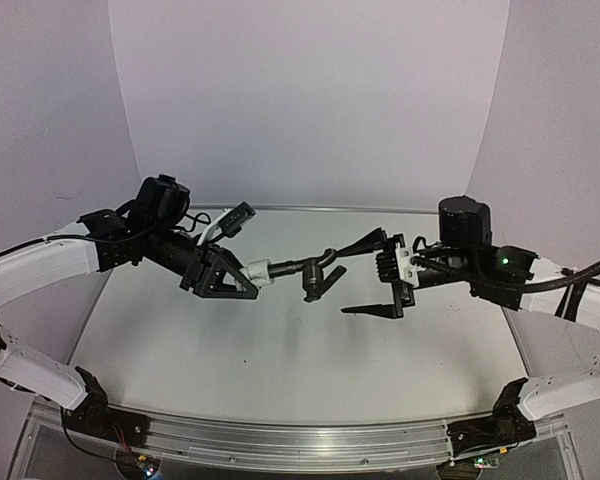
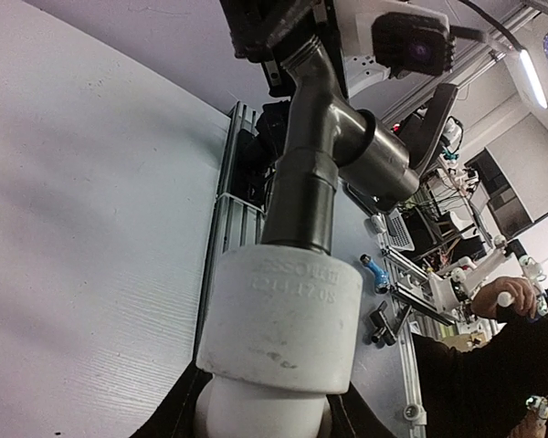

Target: Install the water faucets

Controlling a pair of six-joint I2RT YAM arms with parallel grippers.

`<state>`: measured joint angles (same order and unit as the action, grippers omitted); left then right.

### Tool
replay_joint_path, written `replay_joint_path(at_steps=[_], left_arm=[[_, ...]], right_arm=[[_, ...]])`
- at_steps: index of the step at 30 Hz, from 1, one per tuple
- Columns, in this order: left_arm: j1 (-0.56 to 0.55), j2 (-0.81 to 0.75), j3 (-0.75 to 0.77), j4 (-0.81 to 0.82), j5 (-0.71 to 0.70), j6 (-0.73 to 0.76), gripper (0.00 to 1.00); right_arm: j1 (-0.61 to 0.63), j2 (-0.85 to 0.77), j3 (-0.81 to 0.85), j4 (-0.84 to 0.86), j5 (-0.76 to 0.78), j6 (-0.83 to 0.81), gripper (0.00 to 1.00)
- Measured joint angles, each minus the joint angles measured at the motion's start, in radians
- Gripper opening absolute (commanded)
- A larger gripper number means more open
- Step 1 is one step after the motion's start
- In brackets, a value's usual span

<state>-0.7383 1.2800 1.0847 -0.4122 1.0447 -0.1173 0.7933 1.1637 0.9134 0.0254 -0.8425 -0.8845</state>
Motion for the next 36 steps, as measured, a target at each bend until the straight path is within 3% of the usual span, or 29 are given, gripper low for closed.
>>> replay_joint_path(at_steps=[11,20,21,22,24,26,30,31,36], left_arm=[[0.003,0.043,0.001,0.000,0.039,-0.023,0.00],[0.005,0.083,0.013,0.000,0.055,-0.023,0.00],[0.006,0.085,0.013,0.001,0.055,-0.023,0.00],[0.006,0.091,0.014,-0.002,0.055,-0.022,0.00],[0.007,0.093,0.015,-0.011,0.056,-0.022,0.00],[0.010,0.093,0.015,-0.017,0.054,-0.018,0.00],[0.015,0.075,0.015,-0.047,-0.005,0.032,0.00],[0.016,0.064,0.015,-0.059,-0.039,0.060,0.00],[0.022,0.004,0.015,-0.065,-0.270,0.175,0.00]], right_arm=[[0.029,0.041,0.029,0.042,0.020,-0.148,0.87],[0.057,0.098,0.063,0.066,0.006,-0.167,0.56],[0.060,0.106,0.067,0.070,0.004,-0.168,0.45],[0.061,0.117,0.073,0.073,0.003,-0.161,0.44],[0.060,0.132,0.080,0.082,-0.001,-0.148,0.28],[0.058,0.143,0.084,0.088,-0.001,-0.129,0.24],[0.050,0.183,0.098,0.105,-0.010,0.018,0.09],[0.047,0.196,0.101,0.119,-0.018,0.080,0.00],[0.014,0.293,0.117,0.270,-0.041,0.547,0.00]])
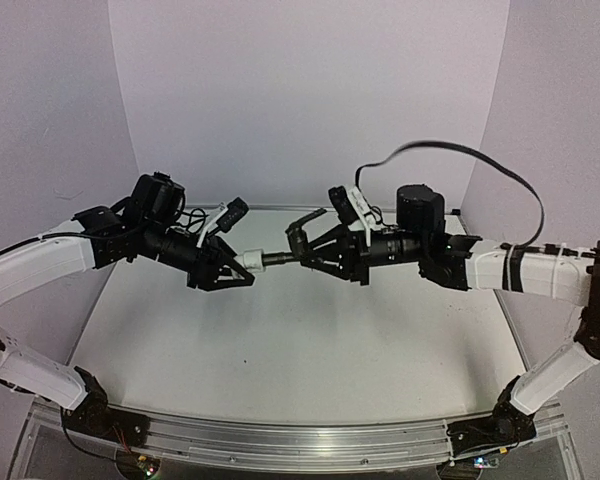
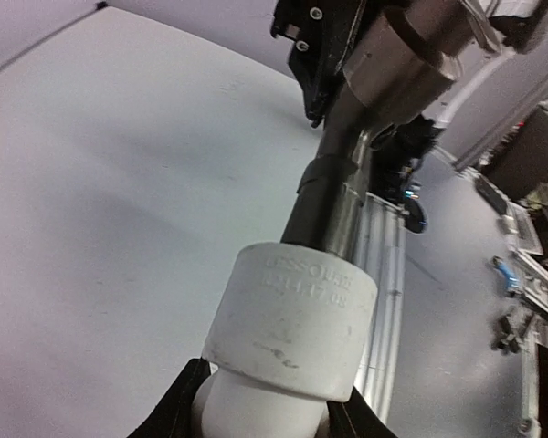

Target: Install the water faucets

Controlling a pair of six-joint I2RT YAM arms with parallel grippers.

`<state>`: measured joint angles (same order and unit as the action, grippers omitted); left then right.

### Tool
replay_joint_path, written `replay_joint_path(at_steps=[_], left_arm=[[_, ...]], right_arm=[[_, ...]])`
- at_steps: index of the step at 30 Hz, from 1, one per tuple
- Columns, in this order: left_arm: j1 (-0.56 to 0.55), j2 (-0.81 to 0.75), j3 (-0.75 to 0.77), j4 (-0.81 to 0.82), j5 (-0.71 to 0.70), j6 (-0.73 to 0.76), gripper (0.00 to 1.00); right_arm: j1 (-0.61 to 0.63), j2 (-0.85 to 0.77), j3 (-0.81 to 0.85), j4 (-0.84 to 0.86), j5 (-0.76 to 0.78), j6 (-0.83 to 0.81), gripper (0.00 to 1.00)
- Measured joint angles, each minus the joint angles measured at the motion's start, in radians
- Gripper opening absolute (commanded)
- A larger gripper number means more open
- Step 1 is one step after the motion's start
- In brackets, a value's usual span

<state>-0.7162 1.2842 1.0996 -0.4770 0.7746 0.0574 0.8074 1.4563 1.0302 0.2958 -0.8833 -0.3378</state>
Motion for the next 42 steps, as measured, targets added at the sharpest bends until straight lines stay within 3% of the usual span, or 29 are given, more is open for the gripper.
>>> replay_joint_path(at_steps=[3,4,5,6,7,8,9,10,12,14,16,20,22,23,26,31,36,42], left_arm=[[0.002,-0.008,-0.013,0.071,-0.214,0.043,0.00],[0.002,-0.006,-0.018,0.087,-0.244,0.048,0.00],[0.002,0.007,-0.024,0.120,-0.311,0.049,0.00],[0.002,0.026,-0.026,0.143,-0.351,0.048,0.00],[0.002,0.038,-0.026,0.156,-0.373,0.047,0.00],[0.001,0.082,-0.027,0.182,-0.414,0.041,0.00],[0.001,0.108,-0.029,0.195,-0.426,0.034,0.00],[0.001,0.115,-0.029,0.200,-0.432,0.030,0.00],[-0.006,0.154,-0.029,0.241,-0.481,0.000,0.00],[-0.003,0.154,-0.043,0.261,-0.488,-0.015,0.00],[0.002,0.151,-0.047,0.261,-0.475,-0.025,0.00],[0.004,0.132,-0.050,0.226,-0.370,-0.044,0.00],[0.004,0.108,-0.051,0.199,-0.285,-0.070,0.00],[0.004,0.104,-0.051,0.196,-0.270,-0.074,0.00],[0.005,0.089,-0.045,0.157,-0.127,-0.122,0.00],[0.005,0.096,-0.019,0.109,0.061,-0.191,0.00],[0.005,0.096,-0.019,0.107,0.155,-0.217,0.00],[0.006,0.099,-0.019,0.075,0.185,-0.240,0.00]], right_arm=[[-0.066,0.129,0.051,0.140,-0.052,0.550,0.00],[-0.076,0.149,0.062,0.161,-0.058,0.637,0.08],[-0.100,0.203,0.085,0.214,-0.070,0.845,0.15],[-0.114,0.239,0.092,0.253,-0.068,0.981,0.16],[-0.122,0.257,0.093,0.274,-0.062,1.055,0.31],[-0.143,0.307,0.093,0.316,-0.052,1.248,0.41],[-0.151,0.324,0.093,0.321,-0.045,1.311,0.48],[-0.153,0.330,0.093,0.320,-0.040,1.331,0.70],[-0.159,0.356,0.086,0.283,0.007,1.439,0.92],[-0.166,0.353,0.073,0.247,0.028,1.439,0.98],[-0.170,0.338,0.061,0.217,0.041,1.388,0.98],[-0.177,0.211,0.019,0.047,0.105,1.110,0.98],[-0.158,0.081,0.018,-0.082,0.183,0.804,0.98],[-0.152,0.063,0.018,-0.097,0.192,0.763,0.98],[-0.023,-0.084,0.014,-0.182,0.296,0.341,0.98],[0.069,-0.199,-0.046,-0.169,0.307,-0.106,0.98],[0.062,-0.183,-0.077,-0.161,0.257,-0.381,0.82],[0.061,-0.102,-0.077,-0.113,0.263,-0.485,0.58]])
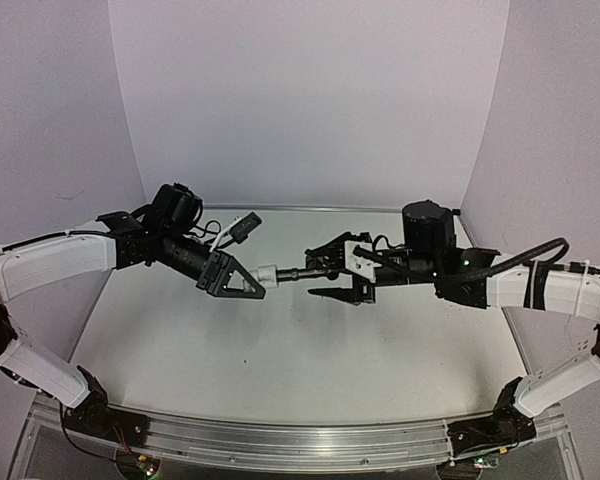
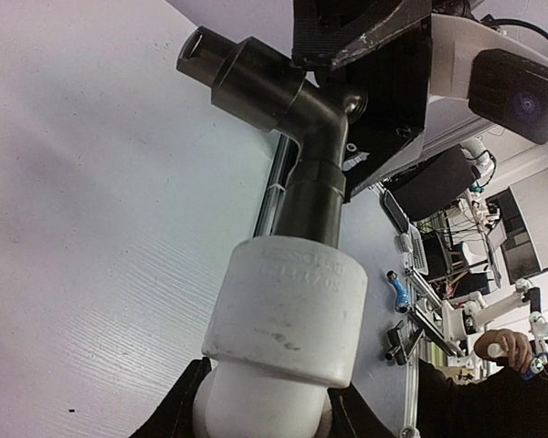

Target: Install the water faucets

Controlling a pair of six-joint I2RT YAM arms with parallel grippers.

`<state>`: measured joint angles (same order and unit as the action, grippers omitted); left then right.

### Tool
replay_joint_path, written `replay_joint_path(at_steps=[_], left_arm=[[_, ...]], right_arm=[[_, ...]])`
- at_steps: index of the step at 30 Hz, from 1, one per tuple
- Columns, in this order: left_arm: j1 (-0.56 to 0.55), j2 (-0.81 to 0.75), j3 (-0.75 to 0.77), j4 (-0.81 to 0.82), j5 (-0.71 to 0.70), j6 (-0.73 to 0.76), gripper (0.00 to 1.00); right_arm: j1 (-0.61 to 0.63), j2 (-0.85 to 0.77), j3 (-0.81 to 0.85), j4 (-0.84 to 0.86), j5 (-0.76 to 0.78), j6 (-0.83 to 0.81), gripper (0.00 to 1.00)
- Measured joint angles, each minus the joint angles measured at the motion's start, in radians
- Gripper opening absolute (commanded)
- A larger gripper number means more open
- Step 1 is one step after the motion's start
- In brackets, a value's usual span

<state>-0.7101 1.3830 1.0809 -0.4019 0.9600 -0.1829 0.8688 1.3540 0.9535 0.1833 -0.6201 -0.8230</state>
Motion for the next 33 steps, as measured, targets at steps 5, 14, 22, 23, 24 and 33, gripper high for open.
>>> replay_joint_path(at_steps=[5,14,22,23,24,33], left_arm=[[0.000,0.001,0.000,-0.021,0.009,0.000,0.00],[0.020,0.024,0.021,-0.049,-0.068,0.070,0.00],[-0.032,-0.048,0.042,-0.072,-0.462,0.443,0.00],[-0.032,-0.066,0.040,-0.078,-0.495,0.474,0.00],[-0.028,-0.089,0.033,-0.082,-0.529,0.507,0.00],[-0.040,-0.172,-0.041,-0.070,-0.490,0.494,0.00]], right_arm=[[-0.001,0.033,0.010,0.045,0.001,0.032,0.31],[-0.011,0.102,0.049,0.038,-0.011,0.269,0.00],[-0.154,0.346,0.243,0.033,-0.446,1.114,0.13],[-0.164,0.406,0.294,0.044,-0.512,1.238,0.19],[-0.169,0.447,0.326,0.067,-0.562,1.344,0.35],[-0.232,0.245,0.239,-0.045,-0.425,1.361,0.98]])
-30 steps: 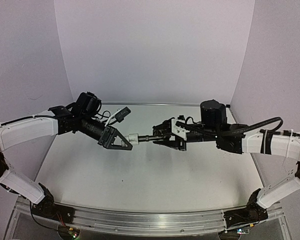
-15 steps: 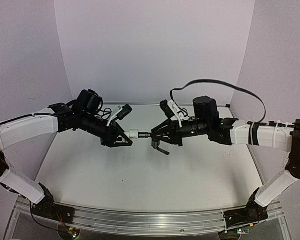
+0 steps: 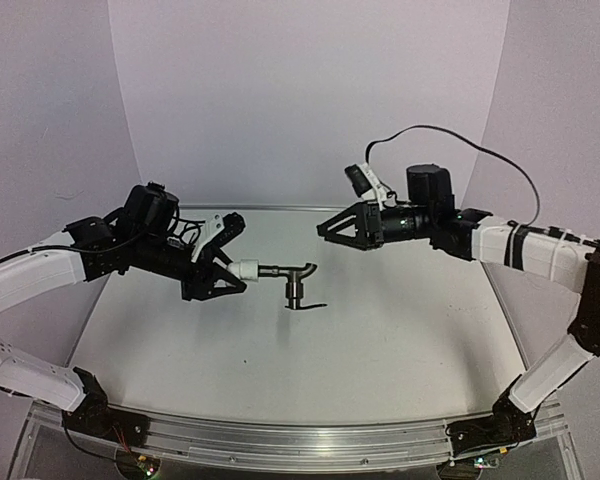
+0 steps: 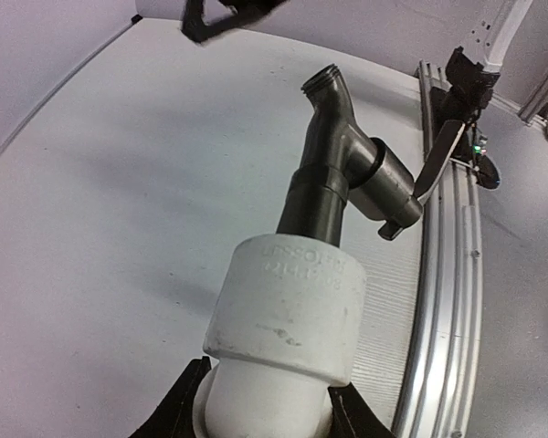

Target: Install the water faucets

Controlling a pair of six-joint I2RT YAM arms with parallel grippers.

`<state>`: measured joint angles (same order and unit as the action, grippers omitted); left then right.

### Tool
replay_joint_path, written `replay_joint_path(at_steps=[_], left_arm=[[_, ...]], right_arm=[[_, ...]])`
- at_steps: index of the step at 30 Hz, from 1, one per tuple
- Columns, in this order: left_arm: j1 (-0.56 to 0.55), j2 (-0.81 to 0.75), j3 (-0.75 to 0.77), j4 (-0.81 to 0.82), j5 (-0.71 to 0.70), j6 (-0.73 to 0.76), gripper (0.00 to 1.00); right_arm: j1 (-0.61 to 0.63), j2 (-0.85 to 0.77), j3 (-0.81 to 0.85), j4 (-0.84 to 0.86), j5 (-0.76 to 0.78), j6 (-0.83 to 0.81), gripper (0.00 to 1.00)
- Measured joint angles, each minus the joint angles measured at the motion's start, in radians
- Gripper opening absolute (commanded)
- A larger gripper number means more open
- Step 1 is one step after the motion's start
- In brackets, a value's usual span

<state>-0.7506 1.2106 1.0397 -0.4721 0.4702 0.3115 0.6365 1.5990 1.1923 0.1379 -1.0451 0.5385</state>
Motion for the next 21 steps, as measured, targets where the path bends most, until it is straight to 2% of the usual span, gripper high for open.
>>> replay_joint_path(at_steps=[4,6,8,12,15,21], left_arm=[[0.000,-0.036,-0.024,-0.003,0.105,-0.079,0.00],[0.004,-0.042,-0.024,0.002,0.178,-0.124,0.00],[0.010,-0.043,-0.024,0.000,0.228,-0.157,0.00],[0.039,-0.013,-0.022,0.000,0.340,-0.218,0.00],[0.050,0.026,-0.014,-0.002,0.378,-0.244,0.00],[0.056,0.060,-0.007,-0.004,0.425,-0.272,0.00]], right_arm=[[-0.021,-0.137,-0.011,-0.090,0.152,-0.274,0.98],[-0.003,-0.262,-0.096,-0.088,0.211,-0.509,0.98],[0.013,-0.343,-0.150,-0.096,0.228,-0.673,0.98],[0.091,-0.490,-0.268,-0.080,0.242,-1.136,0.96],[0.150,-0.511,-0.317,-0.068,0.246,-1.351,0.85],[0.212,-0.446,-0.300,-0.082,0.259,-1.621,0.79]])
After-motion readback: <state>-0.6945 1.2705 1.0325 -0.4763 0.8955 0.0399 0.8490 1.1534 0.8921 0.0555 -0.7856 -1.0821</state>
